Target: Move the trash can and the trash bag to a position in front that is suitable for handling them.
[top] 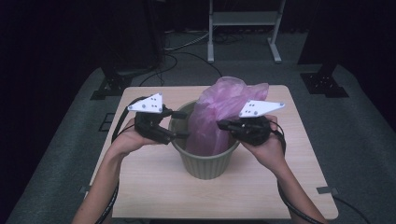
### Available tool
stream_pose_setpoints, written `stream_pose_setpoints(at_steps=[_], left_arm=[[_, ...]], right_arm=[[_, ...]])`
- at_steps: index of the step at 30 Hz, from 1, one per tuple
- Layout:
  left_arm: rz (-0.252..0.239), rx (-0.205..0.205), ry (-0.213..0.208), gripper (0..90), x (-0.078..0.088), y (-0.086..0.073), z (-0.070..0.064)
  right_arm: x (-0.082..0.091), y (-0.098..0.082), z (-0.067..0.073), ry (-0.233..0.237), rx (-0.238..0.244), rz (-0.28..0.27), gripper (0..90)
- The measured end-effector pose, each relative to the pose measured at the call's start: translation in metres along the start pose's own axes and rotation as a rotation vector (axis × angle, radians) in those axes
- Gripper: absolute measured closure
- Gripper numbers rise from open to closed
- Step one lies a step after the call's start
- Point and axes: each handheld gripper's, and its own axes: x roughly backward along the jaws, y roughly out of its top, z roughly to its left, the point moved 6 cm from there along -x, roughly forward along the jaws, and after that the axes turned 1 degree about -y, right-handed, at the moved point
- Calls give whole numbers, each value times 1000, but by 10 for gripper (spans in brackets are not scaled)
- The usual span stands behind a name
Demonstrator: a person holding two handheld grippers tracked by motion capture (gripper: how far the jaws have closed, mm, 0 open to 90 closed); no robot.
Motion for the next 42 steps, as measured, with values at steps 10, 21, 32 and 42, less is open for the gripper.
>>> stream_pose_setpoints(at_steps=[10,21,32,42], left_arm=[[-9,-15,-38,290,-10,26,-3],[100,-11,-88,577,-36,30,1],[-1,-48,-87,898,-24,24,-11],[-138,17,-97,898,5,-2,-15]], right_arm=[[-4,-1,36,93,122,33,897],[-4,-9,46,126,152,55,880],[9,-13,48,137,125,19,718],[30,-21,34,142,56,-31,635]])
